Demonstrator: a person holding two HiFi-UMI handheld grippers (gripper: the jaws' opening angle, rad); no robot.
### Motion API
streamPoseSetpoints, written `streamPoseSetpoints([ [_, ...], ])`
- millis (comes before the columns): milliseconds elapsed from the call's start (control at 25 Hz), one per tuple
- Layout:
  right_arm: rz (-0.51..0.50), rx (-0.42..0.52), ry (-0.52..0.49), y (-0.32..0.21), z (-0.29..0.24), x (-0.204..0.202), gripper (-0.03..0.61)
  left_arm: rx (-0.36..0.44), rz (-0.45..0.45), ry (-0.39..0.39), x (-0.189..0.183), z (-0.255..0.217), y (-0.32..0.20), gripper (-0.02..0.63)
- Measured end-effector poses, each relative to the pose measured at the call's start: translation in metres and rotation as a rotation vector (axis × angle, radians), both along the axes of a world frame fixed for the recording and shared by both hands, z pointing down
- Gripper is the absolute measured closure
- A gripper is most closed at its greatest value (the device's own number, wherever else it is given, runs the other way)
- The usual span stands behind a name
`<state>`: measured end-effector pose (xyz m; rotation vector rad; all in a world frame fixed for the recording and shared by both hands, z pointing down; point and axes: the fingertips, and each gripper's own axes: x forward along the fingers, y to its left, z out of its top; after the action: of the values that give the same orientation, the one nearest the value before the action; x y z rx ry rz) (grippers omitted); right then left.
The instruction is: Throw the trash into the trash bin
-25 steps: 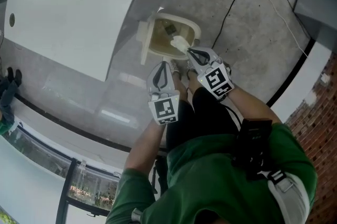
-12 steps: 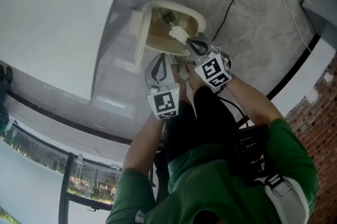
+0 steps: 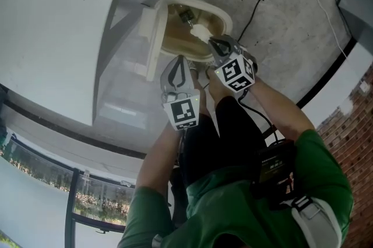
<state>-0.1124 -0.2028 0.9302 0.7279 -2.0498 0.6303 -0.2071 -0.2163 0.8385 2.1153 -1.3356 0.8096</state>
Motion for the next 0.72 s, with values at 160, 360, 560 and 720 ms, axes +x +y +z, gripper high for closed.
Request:
streamPoseSetpoints([
  [160, 0.008, 0.001, 0.024, 0.0, 0.009, 0.001, 0.561, -0.005, -0.001, 0.009, 0.002, 0.008, 0.003, 0.606],
  [360, 0.018, -0.008, 0.039, 0.0, 0.015, -0.002, 0.557, -0.009, 0.013, 0.017, 0.003, 0.012, 0.008, 0.607],
  [560, 0.031, -0.016, 0.048, -0.004, 0.017, -0.006, 0.549, -0.01, 0.016, 0.021, 0.001, 0.012, 0.008, 0.607],
  [720, 0.029, -0.014, 0.056, -0.006, 0.018, -0.008, 0.523, -0.007, 0.018, 0.022, -0.002, 0.012, 0.007, 0.607],
])
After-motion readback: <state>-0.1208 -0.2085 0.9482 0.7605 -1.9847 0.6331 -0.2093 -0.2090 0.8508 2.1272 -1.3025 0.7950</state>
